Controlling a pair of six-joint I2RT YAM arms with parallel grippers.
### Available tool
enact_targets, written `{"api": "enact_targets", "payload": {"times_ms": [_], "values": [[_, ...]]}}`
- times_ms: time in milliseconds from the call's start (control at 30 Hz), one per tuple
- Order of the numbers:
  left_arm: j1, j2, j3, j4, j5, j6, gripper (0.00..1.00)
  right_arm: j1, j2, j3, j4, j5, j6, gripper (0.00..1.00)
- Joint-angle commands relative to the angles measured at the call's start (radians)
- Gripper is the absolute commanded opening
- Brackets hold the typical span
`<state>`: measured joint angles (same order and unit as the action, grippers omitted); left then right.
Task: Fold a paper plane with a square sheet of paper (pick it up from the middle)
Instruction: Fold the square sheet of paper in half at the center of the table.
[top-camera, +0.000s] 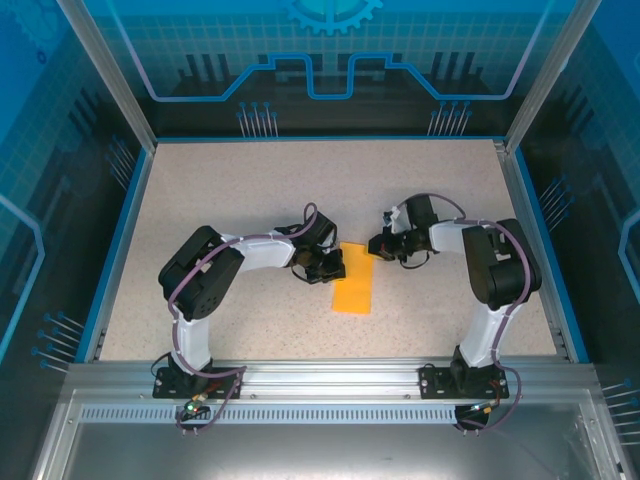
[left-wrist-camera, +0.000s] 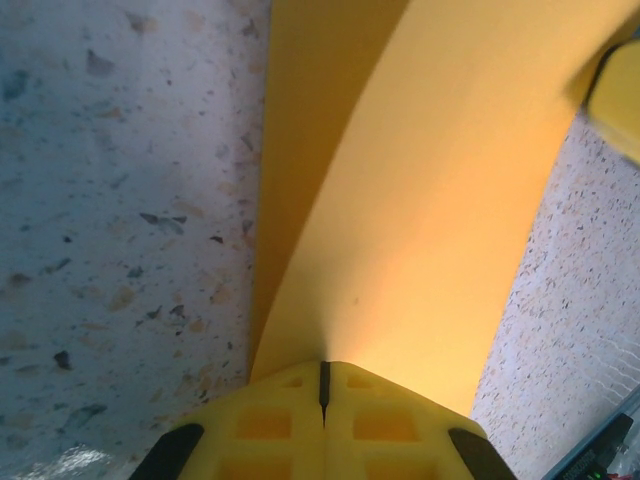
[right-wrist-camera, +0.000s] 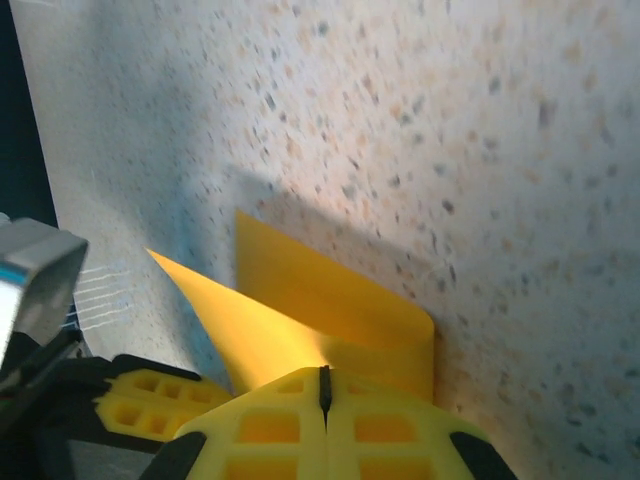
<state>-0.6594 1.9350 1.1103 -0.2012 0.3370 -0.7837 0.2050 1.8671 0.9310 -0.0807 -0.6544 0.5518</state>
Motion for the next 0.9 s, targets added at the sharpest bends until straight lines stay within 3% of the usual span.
{"api": "enact_targets", "payload": {"times_ms": [0, 200, 533, 867], "values": [[-0.007, 0.038, -0.003, -0.092, -0.039, 0.014, 0.0, -0.022, 0.055, 0.025, -0.029, 0.013, -0.025, 0.0], [-0.008, 0.038, -0.004, -0.094, -0.039, 0.015, 0.0, -0.023, 0.101, 0.014, -0.015, 0.025, -0.024, 0.0], [-0.007, 0.037, -0.003, -0.098, -0.039, 0.017, 0.0, -0.034, 0.04, 0.102, -0.083, 0.0, -0.03, 0.0], [-0.008, 0.036, 0.003, -0.102, -0.041, 0.017, 0.0, -0.038, 0.122, 0.091, -0.038, -0.018, -0.015, 0.0]]}}
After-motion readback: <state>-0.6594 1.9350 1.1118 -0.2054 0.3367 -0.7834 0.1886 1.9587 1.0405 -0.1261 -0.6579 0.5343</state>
